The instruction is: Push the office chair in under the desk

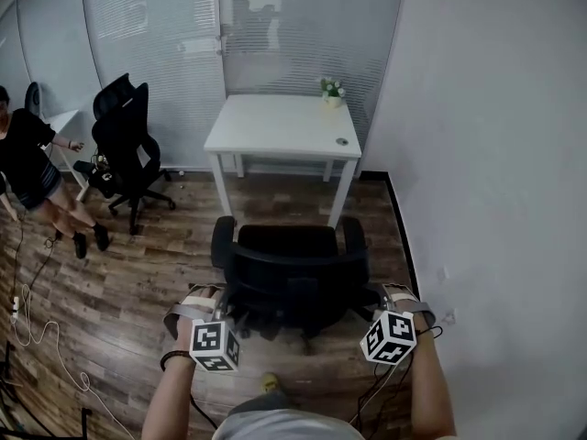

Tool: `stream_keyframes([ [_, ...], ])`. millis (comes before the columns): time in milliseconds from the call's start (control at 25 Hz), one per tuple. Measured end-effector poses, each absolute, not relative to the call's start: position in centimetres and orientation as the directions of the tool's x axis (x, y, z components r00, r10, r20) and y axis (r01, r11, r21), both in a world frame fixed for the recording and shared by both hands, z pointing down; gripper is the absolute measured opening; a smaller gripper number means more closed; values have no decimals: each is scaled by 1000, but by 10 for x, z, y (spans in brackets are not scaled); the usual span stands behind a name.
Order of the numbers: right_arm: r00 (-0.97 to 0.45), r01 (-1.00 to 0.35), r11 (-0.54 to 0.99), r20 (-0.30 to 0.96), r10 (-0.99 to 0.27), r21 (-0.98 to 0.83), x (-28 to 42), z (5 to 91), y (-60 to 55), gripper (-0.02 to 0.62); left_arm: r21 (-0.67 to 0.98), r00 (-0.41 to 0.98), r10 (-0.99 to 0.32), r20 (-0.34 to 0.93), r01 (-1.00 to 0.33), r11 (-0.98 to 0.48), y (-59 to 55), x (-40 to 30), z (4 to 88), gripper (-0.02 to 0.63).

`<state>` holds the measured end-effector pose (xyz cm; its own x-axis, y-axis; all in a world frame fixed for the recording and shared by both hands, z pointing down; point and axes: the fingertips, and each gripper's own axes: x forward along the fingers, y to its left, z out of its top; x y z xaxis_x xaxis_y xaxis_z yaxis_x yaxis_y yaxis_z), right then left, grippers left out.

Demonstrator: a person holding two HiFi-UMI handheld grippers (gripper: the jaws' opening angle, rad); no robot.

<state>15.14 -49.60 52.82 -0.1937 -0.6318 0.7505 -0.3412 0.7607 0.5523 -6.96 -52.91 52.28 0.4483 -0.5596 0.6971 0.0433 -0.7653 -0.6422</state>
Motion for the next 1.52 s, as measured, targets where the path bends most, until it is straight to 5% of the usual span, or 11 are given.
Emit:
stream_keyframes([
  [1520,-205,-345,738,721,-662,579,134,520,-853,201,-672,410,-602,685,39,-739,-904,-84,521,215],
])
